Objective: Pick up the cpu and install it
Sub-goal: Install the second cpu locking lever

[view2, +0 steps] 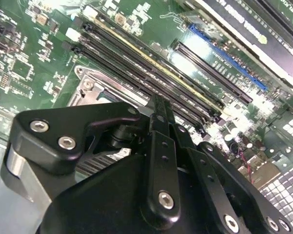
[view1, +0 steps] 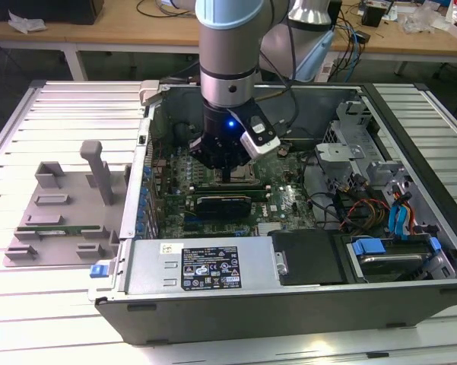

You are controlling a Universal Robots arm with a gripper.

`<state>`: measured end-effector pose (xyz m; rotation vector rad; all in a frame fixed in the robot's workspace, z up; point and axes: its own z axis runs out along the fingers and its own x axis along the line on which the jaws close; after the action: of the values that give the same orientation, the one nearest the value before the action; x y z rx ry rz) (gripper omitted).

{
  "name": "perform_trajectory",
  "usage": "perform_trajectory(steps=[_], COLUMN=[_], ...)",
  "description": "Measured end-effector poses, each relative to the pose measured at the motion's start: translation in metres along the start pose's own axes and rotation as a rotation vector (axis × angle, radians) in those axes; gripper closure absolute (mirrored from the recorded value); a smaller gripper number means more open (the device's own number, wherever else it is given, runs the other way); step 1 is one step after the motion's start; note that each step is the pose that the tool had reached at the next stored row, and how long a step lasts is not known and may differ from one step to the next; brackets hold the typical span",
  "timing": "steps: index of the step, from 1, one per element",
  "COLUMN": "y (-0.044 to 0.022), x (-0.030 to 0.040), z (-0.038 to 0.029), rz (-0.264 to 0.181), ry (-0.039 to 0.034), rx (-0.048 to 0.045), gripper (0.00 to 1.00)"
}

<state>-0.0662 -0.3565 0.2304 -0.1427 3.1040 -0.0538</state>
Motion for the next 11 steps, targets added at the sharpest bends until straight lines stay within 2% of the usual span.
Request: perform_trajectory(steps=[2, 6, 10, 11], y=[-0.0002, 0.0, 0.0001, 0.0004], x=[0.0052, 0.0066, 0.0076, 0.0097], z=[0.004, 0.0077, 0.0101, 0.0102], rz=[-0.016, -0.05, -0.072, -0.082], ry=[-0.001, -0.0189, -0.0296, -0.032], rx=[-0.0043, -0.0046, -0.0044, -0.0051], gripper=[0.89, 0.89, 0.89, 0.89])
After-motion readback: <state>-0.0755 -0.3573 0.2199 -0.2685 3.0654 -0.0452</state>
